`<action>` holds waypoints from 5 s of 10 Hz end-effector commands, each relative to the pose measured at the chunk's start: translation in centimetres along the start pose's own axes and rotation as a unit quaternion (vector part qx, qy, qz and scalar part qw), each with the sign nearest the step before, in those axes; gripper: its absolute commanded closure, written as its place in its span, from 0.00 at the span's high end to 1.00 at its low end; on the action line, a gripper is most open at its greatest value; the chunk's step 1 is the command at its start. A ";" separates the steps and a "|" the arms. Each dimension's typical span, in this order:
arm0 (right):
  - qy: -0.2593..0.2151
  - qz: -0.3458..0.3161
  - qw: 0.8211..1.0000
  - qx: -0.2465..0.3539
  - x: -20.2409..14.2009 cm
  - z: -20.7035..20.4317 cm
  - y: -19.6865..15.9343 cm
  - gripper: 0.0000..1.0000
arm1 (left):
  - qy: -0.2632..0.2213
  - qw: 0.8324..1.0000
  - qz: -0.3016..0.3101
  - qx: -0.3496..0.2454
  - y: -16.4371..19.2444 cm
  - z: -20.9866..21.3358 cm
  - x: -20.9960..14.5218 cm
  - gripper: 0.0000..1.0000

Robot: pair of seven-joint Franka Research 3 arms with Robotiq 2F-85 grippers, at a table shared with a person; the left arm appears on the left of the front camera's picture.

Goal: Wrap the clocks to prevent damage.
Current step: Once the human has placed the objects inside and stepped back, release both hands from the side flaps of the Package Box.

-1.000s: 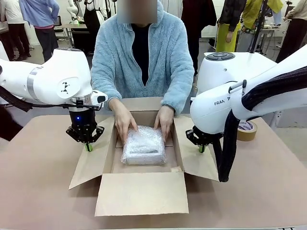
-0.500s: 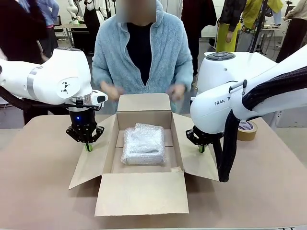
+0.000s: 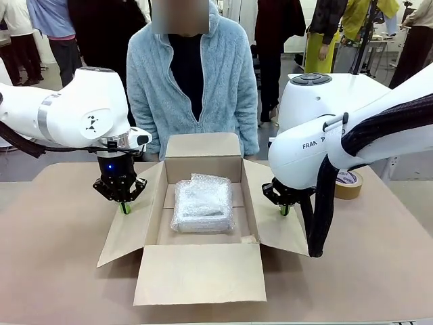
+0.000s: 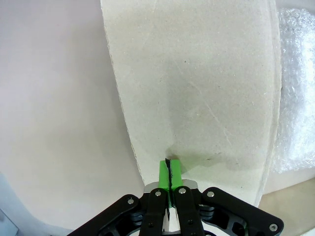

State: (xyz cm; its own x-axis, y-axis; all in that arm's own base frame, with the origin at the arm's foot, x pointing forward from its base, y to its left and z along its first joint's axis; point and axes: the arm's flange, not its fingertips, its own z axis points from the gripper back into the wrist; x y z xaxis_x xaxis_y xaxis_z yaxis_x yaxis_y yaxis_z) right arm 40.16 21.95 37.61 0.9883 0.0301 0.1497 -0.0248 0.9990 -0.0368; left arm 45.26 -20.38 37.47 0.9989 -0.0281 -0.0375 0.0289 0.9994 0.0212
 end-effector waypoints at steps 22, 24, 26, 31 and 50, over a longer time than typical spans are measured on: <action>0.097 0.262 0.960 0.028 6.0 13.8 -2.2 0.01 | -0.088 0.899 -0.428 -0.031 10.9 12.7 -3.5 0.00; 0.097 0.262 0.960 0.028 6.0 13.8 -2.2 0.01 | -0.088 0.899 -0.428 -0.031 10.9 12.7 -3.5 0.00; 0.085 0.358 0.927 0.070 6.0 15.2 -4.2 0.01 | -0.078 0.875 -0.474 -0.053 12.0 13.4 -4.0 0.00; 0.051 0.623 0.775 0.088 4.8 16.9 -16.4 0.01 | -0.059 0.709 -0.699 -0.076 19.2 16.3 -3.5 0.00; -0.257 0.510 0.759 0.312 2.9 5.9 -26.6 0.01 | -0.342 0.643 -0.575 -0.373 28.3 2.5 2.0 0.00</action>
State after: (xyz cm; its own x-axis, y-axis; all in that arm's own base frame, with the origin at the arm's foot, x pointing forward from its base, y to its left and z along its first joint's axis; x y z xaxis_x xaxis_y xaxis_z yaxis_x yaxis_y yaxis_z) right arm 43.15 -5.72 44.10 0.2226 0.6390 0.7363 -0.9663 0.2450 0.0795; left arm 50.95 9.60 39.96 0.0890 -0.5008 0.8610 0.9870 -0.0720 -0.1439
